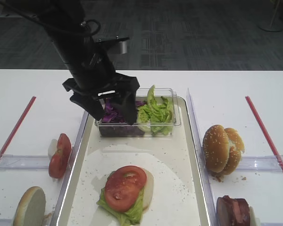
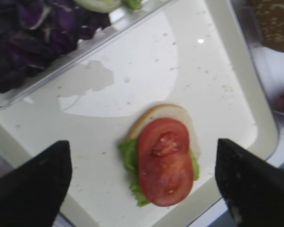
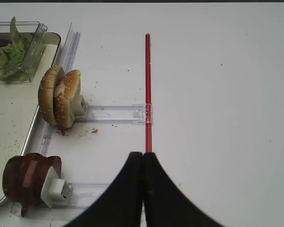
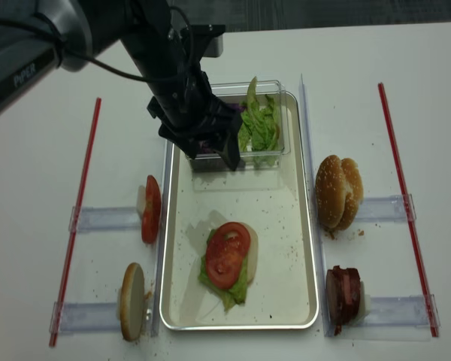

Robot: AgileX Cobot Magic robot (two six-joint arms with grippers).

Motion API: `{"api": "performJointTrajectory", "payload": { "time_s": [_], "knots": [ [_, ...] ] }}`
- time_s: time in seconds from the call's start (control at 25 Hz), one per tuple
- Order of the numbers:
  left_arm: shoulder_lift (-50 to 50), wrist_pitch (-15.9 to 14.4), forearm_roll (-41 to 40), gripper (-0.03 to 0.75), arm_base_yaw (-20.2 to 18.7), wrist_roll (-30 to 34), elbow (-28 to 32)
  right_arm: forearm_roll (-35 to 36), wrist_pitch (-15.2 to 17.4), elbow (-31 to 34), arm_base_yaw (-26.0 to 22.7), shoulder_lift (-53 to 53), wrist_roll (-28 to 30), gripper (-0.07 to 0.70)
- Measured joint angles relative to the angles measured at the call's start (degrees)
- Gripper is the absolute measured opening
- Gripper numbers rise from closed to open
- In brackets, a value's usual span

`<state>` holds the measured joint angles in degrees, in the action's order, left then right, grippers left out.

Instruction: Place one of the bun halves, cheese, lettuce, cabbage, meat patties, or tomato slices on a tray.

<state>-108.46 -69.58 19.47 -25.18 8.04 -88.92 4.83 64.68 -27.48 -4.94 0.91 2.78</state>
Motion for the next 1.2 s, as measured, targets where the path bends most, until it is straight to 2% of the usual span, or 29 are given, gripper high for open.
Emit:
{"api": "performJointTrajectory", "payload": {
  "time_s": [0.4, 0.68, 0.8, 1.2],
  "knots": [
    [0.00, -0.16, -18.10, 0.568, 0.00, -6.21, 0.00, 0.00, 0.00, 0.00, 0.00, 0.00, 0.00, 0.364],
    [0.00, -0.25, -20.56, 0.568, 0.38, -8.04, 0.00, 0.00, 0.00, 0.00, 0.00, 0.00, 0.00, 0.364],
    [0.00, -0.25, -20.56, 0.568, 2.93, -9.20, 0.00, 0.00, 0.00, 0.00, 0.00, 0.00, 0.00, 0.364],
    [0.00, -0.25, -22.95, 0.568, 16.90, -10.90, -0.14, 0.00, 0.00, 0.00, 0.00, 0.00, 0.00, 0.364]
  ]
}}
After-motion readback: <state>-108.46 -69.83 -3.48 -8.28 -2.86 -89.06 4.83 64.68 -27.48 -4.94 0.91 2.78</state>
